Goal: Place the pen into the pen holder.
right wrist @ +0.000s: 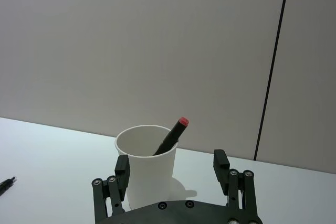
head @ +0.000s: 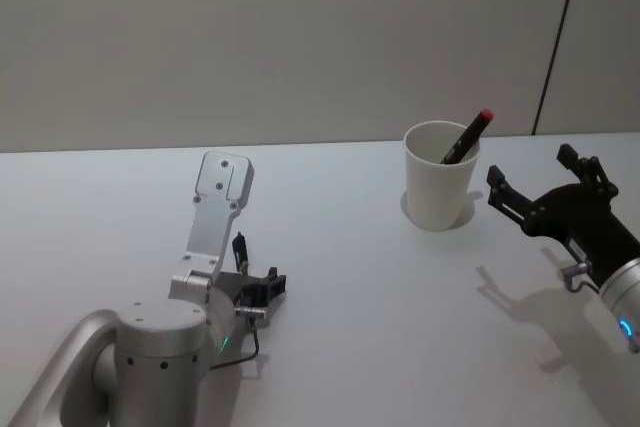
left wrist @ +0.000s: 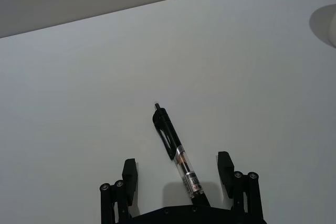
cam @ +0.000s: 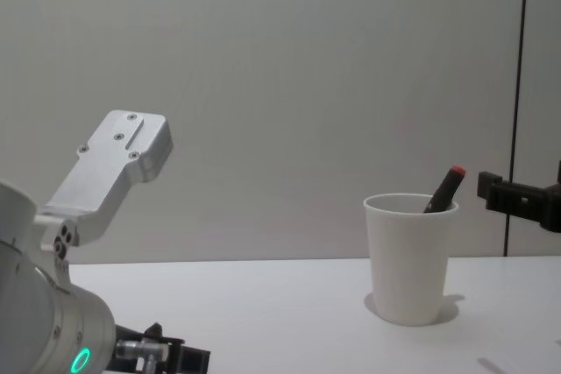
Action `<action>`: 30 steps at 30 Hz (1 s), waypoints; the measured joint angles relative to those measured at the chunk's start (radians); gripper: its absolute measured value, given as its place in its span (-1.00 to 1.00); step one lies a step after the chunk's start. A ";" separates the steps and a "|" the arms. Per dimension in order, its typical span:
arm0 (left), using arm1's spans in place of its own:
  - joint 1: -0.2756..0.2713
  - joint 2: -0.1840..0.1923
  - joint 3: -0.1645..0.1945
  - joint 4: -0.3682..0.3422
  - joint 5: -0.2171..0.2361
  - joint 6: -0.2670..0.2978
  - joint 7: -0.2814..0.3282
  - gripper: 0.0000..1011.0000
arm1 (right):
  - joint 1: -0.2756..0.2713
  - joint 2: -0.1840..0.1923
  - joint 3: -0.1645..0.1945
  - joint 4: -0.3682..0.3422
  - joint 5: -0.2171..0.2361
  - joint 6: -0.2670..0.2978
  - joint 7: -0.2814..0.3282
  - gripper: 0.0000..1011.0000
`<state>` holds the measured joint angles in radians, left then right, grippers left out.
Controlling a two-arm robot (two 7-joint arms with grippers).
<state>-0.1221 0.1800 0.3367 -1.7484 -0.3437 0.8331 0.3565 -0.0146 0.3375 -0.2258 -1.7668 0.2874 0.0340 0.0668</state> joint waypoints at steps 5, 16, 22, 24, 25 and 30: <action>0.000 0.000 0.000 0.000 0.001 0.000 0.000 0.84 | 0.000 0.000 0.000 0.000 0.000 0.000 0.000 0.98; 0.000 0.004 0.001 0.000 0.041 0.000 -0.035 0.72 | 0.000 0.000 0.000 0.000 0.000 0.000 0.000 0.98; 0.000 0.010 0.003 0.000 0.069 0.000 -0.065 0.65 | 0.000 0.000 0.000 0.000 0.000 0.000 0.000 0.98; 0.000 0.012 0.003 -0.001 0.080 0.000 -0.078 0.62 | 0.000 0.000 0.000 0.000 0.000 0.000 0.000 0.98; 0.000 0.014 0.003 -0.002 0.086 0.001 -0.086 0.60 | 0.000 0.000 0.000 0.000 0.000 0.000 0.000 0.98; 0.000 0.015 0.002 -0.004 0.096 0.006 -0.104 0.51 | 0.000 0.000 0.000 0.000 0.000 0.000 0.000 0.98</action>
<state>-0.1221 0.1951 0.3388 -1.7523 -0.2477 0.8392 0.2528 -0.0146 0.3374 -0.2259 -1.7668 0.2873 0.0340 0.0667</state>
